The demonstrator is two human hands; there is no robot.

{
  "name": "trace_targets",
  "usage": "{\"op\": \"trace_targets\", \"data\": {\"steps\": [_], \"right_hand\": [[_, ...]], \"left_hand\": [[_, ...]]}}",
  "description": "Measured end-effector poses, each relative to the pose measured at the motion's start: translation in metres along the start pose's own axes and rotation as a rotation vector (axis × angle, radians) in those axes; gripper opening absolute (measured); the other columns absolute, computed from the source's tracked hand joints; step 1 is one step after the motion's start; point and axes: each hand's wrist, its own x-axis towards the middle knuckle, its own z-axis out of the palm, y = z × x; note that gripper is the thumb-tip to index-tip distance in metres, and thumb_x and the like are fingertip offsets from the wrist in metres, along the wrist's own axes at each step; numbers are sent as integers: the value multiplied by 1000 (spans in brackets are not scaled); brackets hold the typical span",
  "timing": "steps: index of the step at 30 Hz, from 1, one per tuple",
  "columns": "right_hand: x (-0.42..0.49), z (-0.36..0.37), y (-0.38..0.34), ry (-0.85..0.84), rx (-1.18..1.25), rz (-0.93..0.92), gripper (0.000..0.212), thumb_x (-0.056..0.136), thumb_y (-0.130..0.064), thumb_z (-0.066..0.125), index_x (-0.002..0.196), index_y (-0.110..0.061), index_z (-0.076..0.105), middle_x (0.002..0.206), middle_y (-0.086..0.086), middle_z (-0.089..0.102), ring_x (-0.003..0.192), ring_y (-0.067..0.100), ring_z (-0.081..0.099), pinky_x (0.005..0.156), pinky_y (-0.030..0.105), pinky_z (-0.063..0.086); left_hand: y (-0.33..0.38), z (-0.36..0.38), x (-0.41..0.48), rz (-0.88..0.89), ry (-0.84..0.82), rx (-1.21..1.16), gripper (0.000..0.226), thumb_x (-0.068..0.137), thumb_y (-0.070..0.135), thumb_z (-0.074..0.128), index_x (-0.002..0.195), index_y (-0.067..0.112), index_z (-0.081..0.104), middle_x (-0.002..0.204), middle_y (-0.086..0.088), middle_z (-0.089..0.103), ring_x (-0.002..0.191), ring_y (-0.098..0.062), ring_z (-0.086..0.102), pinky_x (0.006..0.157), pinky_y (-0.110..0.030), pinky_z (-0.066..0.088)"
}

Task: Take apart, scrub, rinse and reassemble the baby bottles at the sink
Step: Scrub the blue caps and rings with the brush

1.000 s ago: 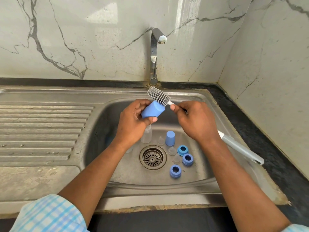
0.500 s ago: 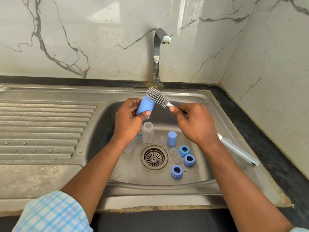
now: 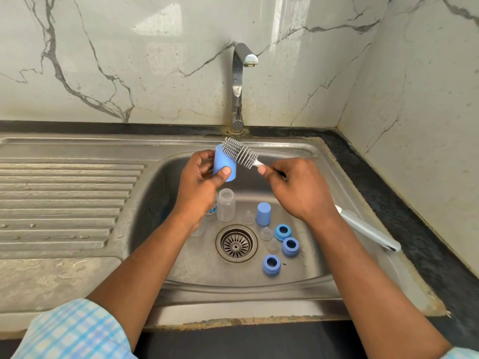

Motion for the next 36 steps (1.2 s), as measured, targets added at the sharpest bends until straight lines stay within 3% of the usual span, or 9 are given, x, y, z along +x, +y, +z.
{"op": "trace_targets", "data": {"steps": [4,8,12,16,20,24,29,33,36], "right_hand": [[3,-2,3,65,-18,71,50,97,-43,56,54,-19,45,47,-5,42,46,16,40,49,28,21],[-1,-4,1,-25,34,20,54,96,-42,58,52,-18,39,44,-4,36,44,16,35,49,29,23],[2,5,-4,-21,-23,43,51,97,-45,55,56,-15,46,47,-3,43,47,19,42,49,29,24],[2,1,11,-8,-59,104,51,97,-45,55,57,-16,44,49,-4,44,48,17,41,47,30,22],[0,-3,16,-54,-36,119,51,96,-45,56,58,-13,48,49,-1,45,48,19,41,47,30,23],[1,0,13,-109,-35,132,53,97,-47,55,54,-18,43,48,-4,43,48,17,41,48,29,23],[-1,1,15,-155,-25,164,52,97,-47,55,55,-18,45,49,-4,45,49,17,41,49,29,24],[-1,1,17,-159,-23,176,51,97,-46,56,55,-18,46,49,-4,45,49,16,41,49,28,25],[-1,2,19,-165,-18,186,50,96,-46,56,56,-18,47,50,-4,46,50,16,41,49,28,26]], "left_hand": [[0,1,-2,23,-79,28,36,87,-7,67,113,15,57,107,0,71,90,-3,68,74,-16,52],[-7,-1,3,-1,-39,21,33,89,-2,66,117,13,57,109,-1,71,94,-7,68,76,-17,51],[-11,-3,6,-89,-18,10,30,92,7,66,121,13,58,117,-8,69,105,-18,66,77,-22,51],[-13,-5,8,-88,-10,105,40,90,10,70,125,20,54,117,-3,65,94,-12,66,76,-26,53],[-13,-14,8,-102,-65,313,39,87,12,70,121,26,59,111,2,63,85,-9,64,69,-23,52],[-17,-23,8,-112,-171,585,44,69,20,73,112,24,64,106,6,66,93,-12,63,72,-22,47],[-31,-35,10,-240,-338,892,41,69,12,79,103,24,60,101,2,67,89,-18,63,76,-30,50],[-39,-47,12,-324,-507,1158,42,68,20,84,99,25,57,106,-1,67,93,-20,63,82,-33,53],[-44,-54,9,-448,-629,1298,47,69,21,87,104,24,55,110,-1,62,93,-21,63,74,-31,52]]}}
